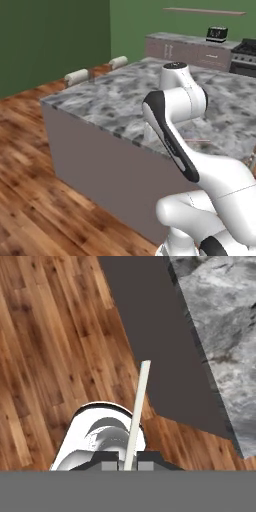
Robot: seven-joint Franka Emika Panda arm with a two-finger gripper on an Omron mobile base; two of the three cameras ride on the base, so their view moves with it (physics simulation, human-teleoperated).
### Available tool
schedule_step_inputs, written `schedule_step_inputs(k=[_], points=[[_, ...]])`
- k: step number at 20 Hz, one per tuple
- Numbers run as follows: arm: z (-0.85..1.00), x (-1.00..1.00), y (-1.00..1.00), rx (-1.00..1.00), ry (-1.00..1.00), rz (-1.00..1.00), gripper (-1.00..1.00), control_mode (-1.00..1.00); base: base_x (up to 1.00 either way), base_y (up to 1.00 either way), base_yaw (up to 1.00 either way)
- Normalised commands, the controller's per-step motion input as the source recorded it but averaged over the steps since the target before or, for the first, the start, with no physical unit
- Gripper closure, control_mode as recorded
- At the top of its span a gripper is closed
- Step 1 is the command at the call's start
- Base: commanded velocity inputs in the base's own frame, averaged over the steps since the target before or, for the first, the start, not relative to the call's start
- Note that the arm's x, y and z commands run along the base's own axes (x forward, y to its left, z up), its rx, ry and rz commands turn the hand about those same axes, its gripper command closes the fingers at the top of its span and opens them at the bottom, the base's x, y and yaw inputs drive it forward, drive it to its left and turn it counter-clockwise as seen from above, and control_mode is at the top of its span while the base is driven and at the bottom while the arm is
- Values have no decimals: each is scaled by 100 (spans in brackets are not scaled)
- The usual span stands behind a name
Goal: Take a straw from the drawer in front and place it inside the glass cup on the dining counter.
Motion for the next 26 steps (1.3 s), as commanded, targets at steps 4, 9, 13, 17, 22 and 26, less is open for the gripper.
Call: schedule_step_inputs(k=[4,9,13,17,22,26], points=[[0,0,0,0,0,0,100,100,74,-4,15],[0,0,0,0,0,0,100,100,62,-1,26],[0,0,0,0,0,0,100,100,59,0,32],[0,0,0,0,0,0,100,100,62,0,32],[0,0,0,0,0,0,100,100,55,0,28],[0,0,0,0,0,0,100,100,69,4,23]])
